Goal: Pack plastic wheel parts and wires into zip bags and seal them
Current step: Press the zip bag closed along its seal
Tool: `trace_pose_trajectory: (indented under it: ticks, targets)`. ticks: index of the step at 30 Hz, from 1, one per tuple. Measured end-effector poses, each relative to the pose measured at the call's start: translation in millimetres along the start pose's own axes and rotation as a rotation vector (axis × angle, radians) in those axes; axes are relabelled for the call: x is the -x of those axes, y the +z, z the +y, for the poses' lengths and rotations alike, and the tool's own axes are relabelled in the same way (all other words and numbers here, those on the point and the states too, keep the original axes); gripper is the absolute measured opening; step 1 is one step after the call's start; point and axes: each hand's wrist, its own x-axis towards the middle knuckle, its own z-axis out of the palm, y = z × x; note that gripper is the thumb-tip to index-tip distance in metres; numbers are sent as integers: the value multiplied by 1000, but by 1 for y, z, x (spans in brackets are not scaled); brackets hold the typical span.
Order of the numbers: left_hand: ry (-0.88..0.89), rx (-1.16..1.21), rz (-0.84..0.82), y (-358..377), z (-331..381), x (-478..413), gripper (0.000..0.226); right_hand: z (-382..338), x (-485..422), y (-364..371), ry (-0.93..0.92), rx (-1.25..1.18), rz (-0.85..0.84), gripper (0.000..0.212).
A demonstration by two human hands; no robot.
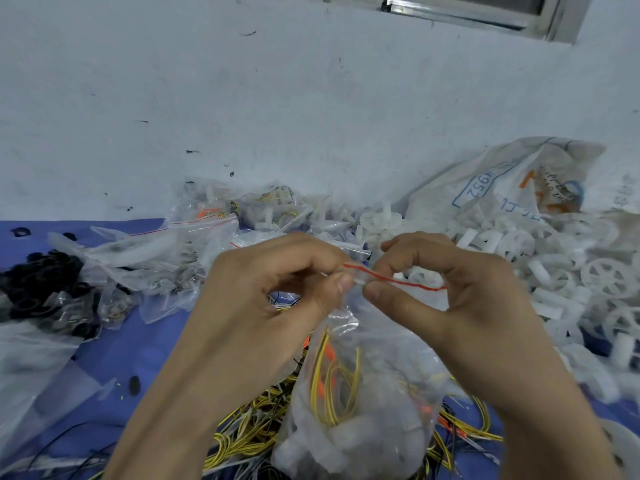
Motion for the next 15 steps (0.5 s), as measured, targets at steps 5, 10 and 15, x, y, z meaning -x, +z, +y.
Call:
trace_pose_trajectory:
  ticks: [5, 10, 15]
  targets:
    - [9, 18, 76, 2, -1, 0, 10, 8, 1, -5, -3, 17, 27, 5]
    - [-37, 81, 176, 4, -6, 0, 6, 16, 3, -12, -7, 42, 92, 7]
    - [-81, 129, 245, 1, -11, -1, 11, 19, 4, -17, 25, 62, 156, 10]
